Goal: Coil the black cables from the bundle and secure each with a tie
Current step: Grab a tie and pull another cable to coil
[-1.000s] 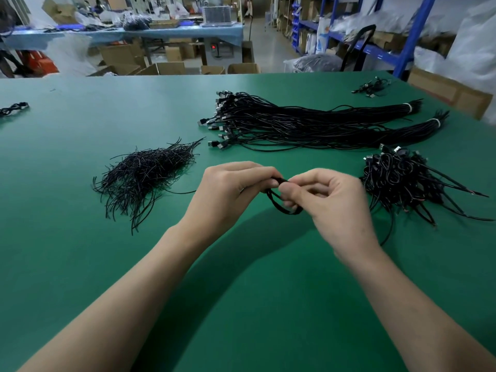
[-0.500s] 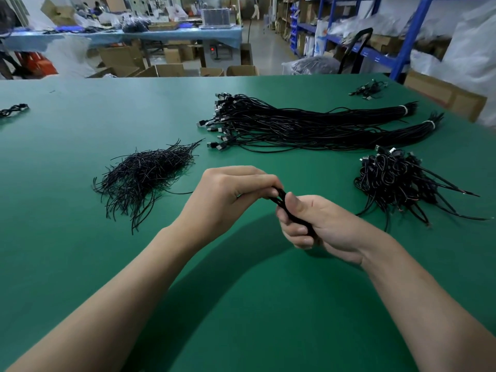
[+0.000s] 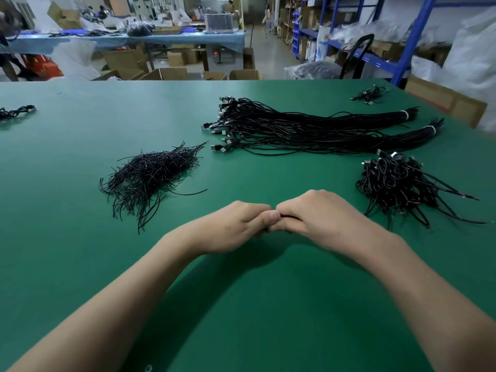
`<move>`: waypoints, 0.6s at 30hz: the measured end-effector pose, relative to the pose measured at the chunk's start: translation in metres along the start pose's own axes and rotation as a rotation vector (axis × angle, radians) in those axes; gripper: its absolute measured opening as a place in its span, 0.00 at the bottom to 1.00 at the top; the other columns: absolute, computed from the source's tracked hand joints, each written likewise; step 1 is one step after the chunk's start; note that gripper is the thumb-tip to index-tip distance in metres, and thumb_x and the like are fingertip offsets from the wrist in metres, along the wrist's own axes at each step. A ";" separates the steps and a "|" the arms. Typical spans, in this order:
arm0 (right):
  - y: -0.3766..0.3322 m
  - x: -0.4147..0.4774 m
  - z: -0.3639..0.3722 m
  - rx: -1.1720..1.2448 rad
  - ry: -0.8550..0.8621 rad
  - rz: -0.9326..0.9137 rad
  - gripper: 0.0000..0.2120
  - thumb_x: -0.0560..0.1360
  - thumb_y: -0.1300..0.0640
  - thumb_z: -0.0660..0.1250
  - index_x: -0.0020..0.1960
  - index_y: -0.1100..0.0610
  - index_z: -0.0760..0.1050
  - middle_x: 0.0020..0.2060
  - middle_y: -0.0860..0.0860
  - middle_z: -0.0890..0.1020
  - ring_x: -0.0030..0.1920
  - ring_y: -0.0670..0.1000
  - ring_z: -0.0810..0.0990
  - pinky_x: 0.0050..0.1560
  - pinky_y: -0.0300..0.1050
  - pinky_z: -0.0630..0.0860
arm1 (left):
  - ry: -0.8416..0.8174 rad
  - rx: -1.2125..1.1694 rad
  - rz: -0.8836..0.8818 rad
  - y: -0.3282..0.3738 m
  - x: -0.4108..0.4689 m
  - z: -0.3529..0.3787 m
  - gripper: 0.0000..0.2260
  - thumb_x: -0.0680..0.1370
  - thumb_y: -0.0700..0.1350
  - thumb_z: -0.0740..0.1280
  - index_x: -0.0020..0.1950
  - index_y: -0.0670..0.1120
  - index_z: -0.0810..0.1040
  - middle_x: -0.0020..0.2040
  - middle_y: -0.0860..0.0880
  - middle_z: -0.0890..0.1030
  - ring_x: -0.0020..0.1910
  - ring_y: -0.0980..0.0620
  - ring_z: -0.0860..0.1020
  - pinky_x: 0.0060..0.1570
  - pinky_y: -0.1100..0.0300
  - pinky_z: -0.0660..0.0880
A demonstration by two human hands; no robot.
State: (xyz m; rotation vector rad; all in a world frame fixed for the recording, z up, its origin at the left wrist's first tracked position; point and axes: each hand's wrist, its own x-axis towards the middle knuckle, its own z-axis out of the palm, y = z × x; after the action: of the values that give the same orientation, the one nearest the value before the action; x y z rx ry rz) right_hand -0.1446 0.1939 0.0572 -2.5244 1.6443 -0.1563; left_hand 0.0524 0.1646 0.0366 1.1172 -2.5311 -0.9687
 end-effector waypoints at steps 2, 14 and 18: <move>0.008 0.002 -0.008 0.034 -0.040 -0.038 0.20 0.76 0.34 0.64 0.41 0.51 0.77 0.30 0.46 0.77 0.33 0.46 0.75 0.32 0.39 0.67 | 0.022 -0.085 0.009 0.000 0.000 0.005 0.18 0.86 0.54 0.53 0.44 0.49 0.76 0.34 0.56 0.72 0.34 0.56 0.68 0.39 0.64 0.69; -0.011 0.011 0.023 1.450 0.248 0.206 0.14 0.79 0.49 0.67 0.44 0.58 0.82 0.31 0.48 0.75 0.29 0.45 0.69 0.29 0.36 0.68 | 0.345 -0.923 -0.069 0.019 0.013 0.018 0.20 0.87 0.54 0.52 0.37 0.52 0.68 0.30 0.55 0.59 0.29 0.54 0.55 0.28 0.62 0.56; -0.017 0.019 0.023 1.485 0.353 0.246 0.10 0.79 0.52 0.68 0.42 0.55 0.82 0.31 0.46 0.81 0.30 0.43 0.71 0.31 0.34 0.68 | 0.254 -0.917 -0.039 0.019 0.013 0.013 0.20 0.87 0.56 0.52 0.38 0.51 0.68 0.31 0.54 0.61 0.29 0.53 0.57 0.28 0.64 0.59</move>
State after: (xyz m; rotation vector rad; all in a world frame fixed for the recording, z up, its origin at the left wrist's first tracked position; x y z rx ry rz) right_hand -0.1184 0.1843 0.0376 -1.1665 1.0952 -1.2638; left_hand 0.0266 0.1709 0.0378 0.8948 -1.5423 -1.6165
